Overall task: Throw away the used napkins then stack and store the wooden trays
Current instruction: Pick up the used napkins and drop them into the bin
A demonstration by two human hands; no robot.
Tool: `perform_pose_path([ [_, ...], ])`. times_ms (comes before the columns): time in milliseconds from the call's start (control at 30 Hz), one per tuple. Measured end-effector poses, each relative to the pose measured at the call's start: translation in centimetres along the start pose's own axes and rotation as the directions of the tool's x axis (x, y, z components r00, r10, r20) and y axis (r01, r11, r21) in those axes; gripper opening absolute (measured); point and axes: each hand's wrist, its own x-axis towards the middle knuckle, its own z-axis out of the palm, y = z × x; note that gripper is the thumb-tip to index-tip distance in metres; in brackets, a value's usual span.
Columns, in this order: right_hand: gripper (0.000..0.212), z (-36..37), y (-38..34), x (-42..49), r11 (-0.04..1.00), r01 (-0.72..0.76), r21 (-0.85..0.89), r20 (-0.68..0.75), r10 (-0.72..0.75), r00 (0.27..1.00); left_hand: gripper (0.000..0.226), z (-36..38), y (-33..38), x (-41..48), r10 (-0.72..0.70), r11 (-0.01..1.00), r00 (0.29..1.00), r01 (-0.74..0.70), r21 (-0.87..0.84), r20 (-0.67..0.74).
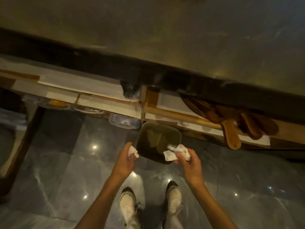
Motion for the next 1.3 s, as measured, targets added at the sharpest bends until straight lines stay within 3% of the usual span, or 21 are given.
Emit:
perform_pose_path([
  [100, 0.022, -0.1, 3.2, 2.8, 0.988, -0.155, -0.024, -0.078, 0.153, 0.985, 0.028, 2.3, -0.2, 2.2, 0.004, 0.999, 1.000, -0.004, 0.049, -0.003],
  [167, 0.024, -0.2, 4.7, 4.3, 0.966, -0.254, -0.052, -0.036, 0.253, 0.967, 0.031, 3.7, 0.2, 3.2, -0.088, 0.996, 0.996, 0.088, 0.027, -0.007],
  [233, 0.025, 0.0, 6.0, 5.8, 0.952, -0.293, -0.090, -0.029, 0.291, 0.956, 0.020, 4.9, 0.6, 4.3, -0.181, 0.983, 0.982, 0.179, -0.027, -0.048],
  [300, 0.027, 0.2, 6.8, 6.9, 0.951, -0.293, -0.098, -0.065, 0.287, 0.956, 0.013, 5.7, 1.2, 5.1, -0.193, 0.981, 0.979, 0.192, -0.022, -0.068],
  [400, 0.038, 0.6, 7.4, 8.1, 0.946, -0.296, -0.132, -0.030, 0.295, 0.955, 0.036, 6.5, 1.2, 6.2, -0.115, 0.986, 0.992, 0.120, 0.116, -0.045],
  [467, 0.042, 1.2, 7.6, 9.0, 0.966, -0.247, -0.083, -0.027, 0.245, 0.969, 0.035, 7.1, 1.1, 7.3, -0.013, 0.980, 0.995, 0.032, 0.197, -0.095],
  [567, 0.045, 2.1, 8.1, 10.7, 0.966, -0.219, -0.141, -0.048, 0.214, 0.976, 0.032, 8.4, 1.4, 9.0, 0.006, 0.996, 0.992, 0.005, 0.087, -0.127],
  [733, 0.067, 2.5, 9.2, 13.2, 0.946, -0.129, -0.298, 0.113, 0.169, 0.979, 0.057, 9.7, 1.0, 10.9, 0.071, 0.997, 0.997, -0.071, -0.029, 0.016],
  [800, 0.079, 2.5, 9.9, 13.1, 0.936, -0.095, -0.339, 0.144, 0.152, 0.978, 0.072, 9.9, 0.2, 10.9, 0.051, 0.990, 0.994, -0.063, 0.124, 0.101],
  [833, 0.083, 2.4, 10.3, 13.1, 0.907, -0.071, -0.415, 0.131, 0.137, 0.982, 0.076, 9.9, -0.3, 10.7, -0.021, 0.957, 0.989, -0.023, 0.289, 0.149],
  [900, 0.089, 1.8, 11.1, 12.6, 0.794, -0.001, -0.608, 0.129, 0.100, 0.987, 0.074, 9.7, -1.3, 9.8, -0.157, 0.763, 0.971, 0.003, 0.646, 0.181],
  [933, 0.088, 1.5, 11.3, 12.1, 0.753, 0.042, -0.657, 0.151, 0.077, 0.986, 0.071, 9.5, -1.4, 9.3, -0.155, 0.674, 0.972, -0.027, 0.739, 0.177],
  [1100, 0.080, 0.1, 9.6, 9.0, 0.567, 0.259, -0.782, 0.248, -0.098, 0.964, 0.063, 8.2, 0.7, 6.4, 0.083, 0.521, 0.982, -0.189, 0.832, 0.172],
  [1200, 0.092, 0.0, 7.2, 6.4, 0.389, 0.292, -0.874, 0.282, -0.083, 0.956, 0.070, 6.6, 2.0, 3.8, 0.127, 0.467, 0.977, -0.211, 0.859, 0.171],
  [1300, 0.091, -0.4, 4.0, 2.9, 0.324, 0.322, -0.890, 0.310, -0.088, 0.947, 0.077, 4.1, 3.3, 0.3, 0.137, 0.452, 0.975, -0.218, 0.865, 0.174],
])
